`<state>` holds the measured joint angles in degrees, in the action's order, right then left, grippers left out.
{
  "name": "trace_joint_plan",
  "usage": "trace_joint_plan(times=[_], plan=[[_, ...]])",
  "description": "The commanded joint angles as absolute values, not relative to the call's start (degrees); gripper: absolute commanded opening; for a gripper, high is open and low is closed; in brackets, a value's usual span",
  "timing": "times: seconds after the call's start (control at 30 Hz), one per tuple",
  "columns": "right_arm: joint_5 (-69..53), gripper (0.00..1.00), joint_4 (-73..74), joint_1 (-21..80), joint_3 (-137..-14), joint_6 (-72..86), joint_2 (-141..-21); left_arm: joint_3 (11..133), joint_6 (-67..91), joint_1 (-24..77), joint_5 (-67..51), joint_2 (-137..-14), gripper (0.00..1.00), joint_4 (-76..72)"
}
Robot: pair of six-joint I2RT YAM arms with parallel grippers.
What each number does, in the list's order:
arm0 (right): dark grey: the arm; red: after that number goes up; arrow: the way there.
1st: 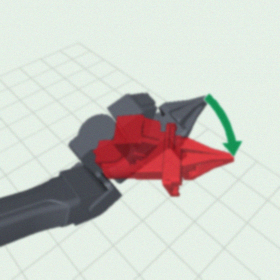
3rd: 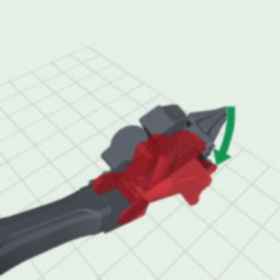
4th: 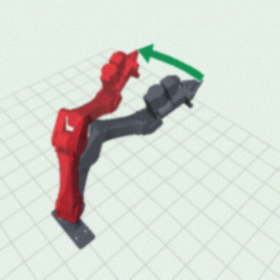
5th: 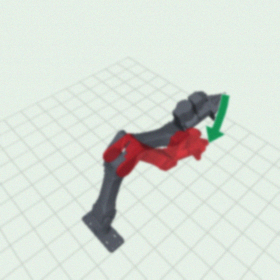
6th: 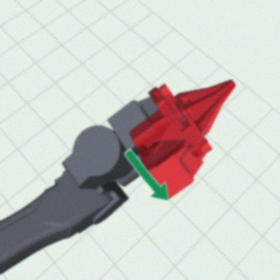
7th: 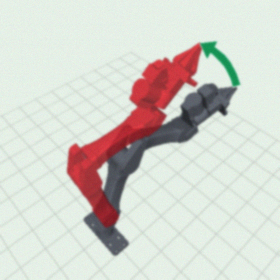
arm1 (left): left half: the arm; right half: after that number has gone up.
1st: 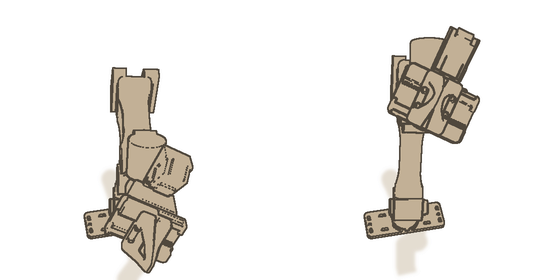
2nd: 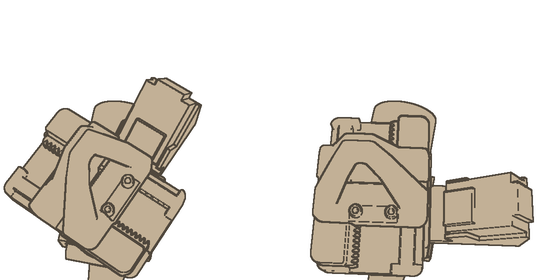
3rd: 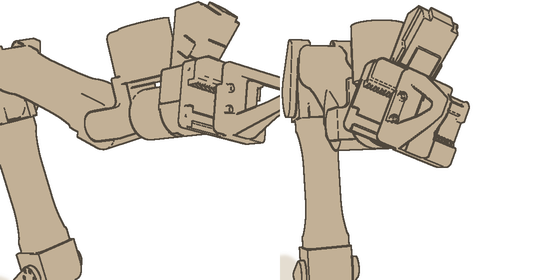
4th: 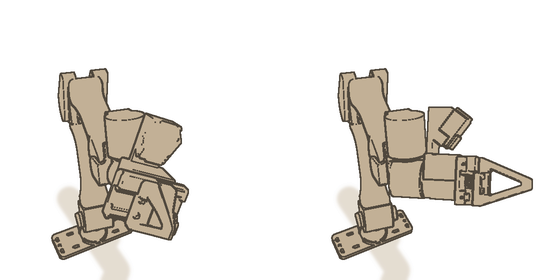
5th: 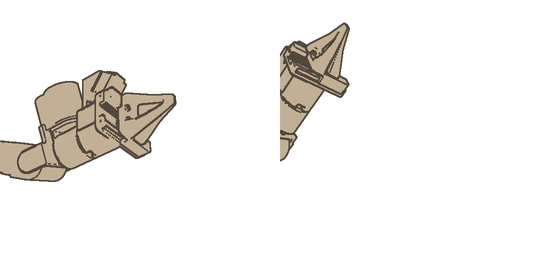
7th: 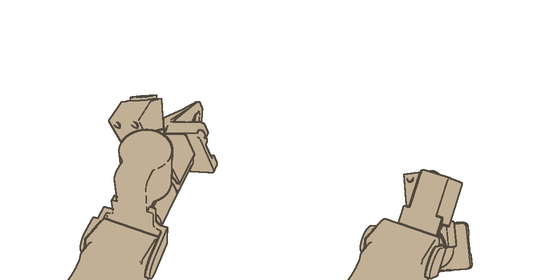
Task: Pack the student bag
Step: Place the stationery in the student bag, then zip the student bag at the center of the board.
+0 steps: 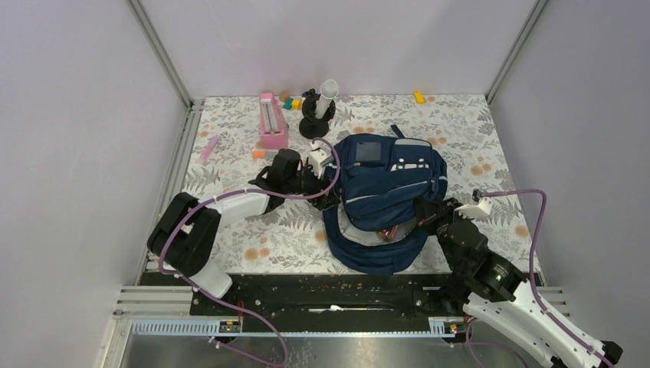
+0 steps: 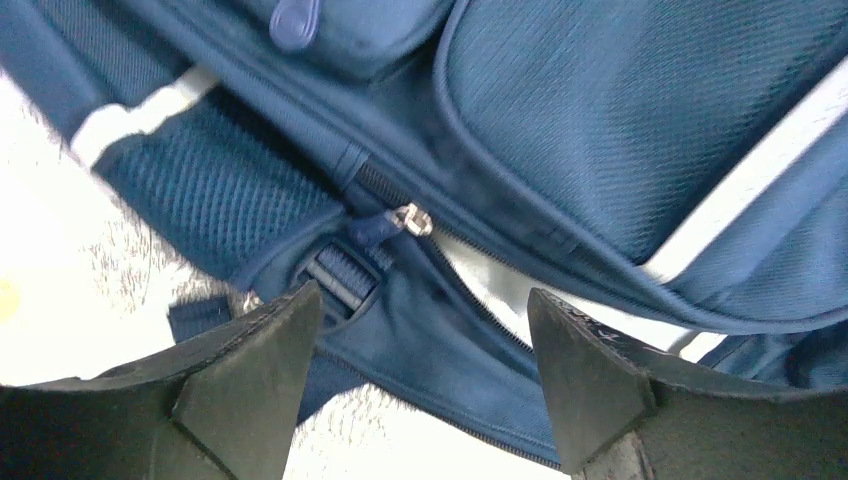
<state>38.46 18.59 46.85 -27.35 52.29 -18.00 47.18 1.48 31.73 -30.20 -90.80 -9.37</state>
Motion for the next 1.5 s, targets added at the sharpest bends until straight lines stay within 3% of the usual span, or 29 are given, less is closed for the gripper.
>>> trace_joint_plan(times=[0.0, 0.13, 0.3, 0.43, 0.67, 0.9, 1.07, 1.2, 1.43, 1.47], plan=[[44.2, 0.0, 13.8, 46.41, -28.36, 51.49, -17.11, 49.86, -0.3, 31.29, -37.15, -90.72, 0.75, -18.76], [44.0, 0.0, 13.81, 46.41, -28.56, 51.69, -17.55, 52.65, -3.08, 31.29, -36.66, -92.07, 0.72, -14.68], [44.44, 0.0, 13.8, 46.4, -29.11, 51.83, -18.11, 53.57, -3.38, 31.29, -39.02, -92.69, 0.76, -14.99], [44.33, 0.0, 13.85, 46.41, -29.62, 52.26, -19.27, 57.19, -5.5, 31.29, -41.48, -96.59, 0.62, -9.73], [44.12, 0.0, 13.8, 46.41, -29.9, 52.13, -18.95, 58.77, -6.2, 30.4, -45.67, -99.25, 0.69, -6.23], [43.97, 0.0, 13.86, 46.4, -29.7, 52.55, -18.48, 62.54, -6.02, 29.0, -52.49, -104.01, 0.67, -2.16], [43.86, 0.0, 13.8, 46.41, -29.84, 52.51, -18.71, 62.47, -7.65, 28.92, -51.29, -104.56, 0.69, -2.82], [43.76, 0.0, 13.84, 46.41, -29.67, 52.68, -18.92, 62.75, -6.31, 28.92, -50.39, -105.54, 0.77, -6.09], [43.51, 0.0, 13.64, 46.41, -28.38, 50.83, -20.0, 61.89, 3.52, 29.09, -51.05, -107.41, 0.75, -16.28], [43.13, 0.07, 14.11, 46.43, -28.28, 50.16, -20.1, 61.02, 4.78, 29.16, -50.23, -106.94, 0.74, -17.7]])
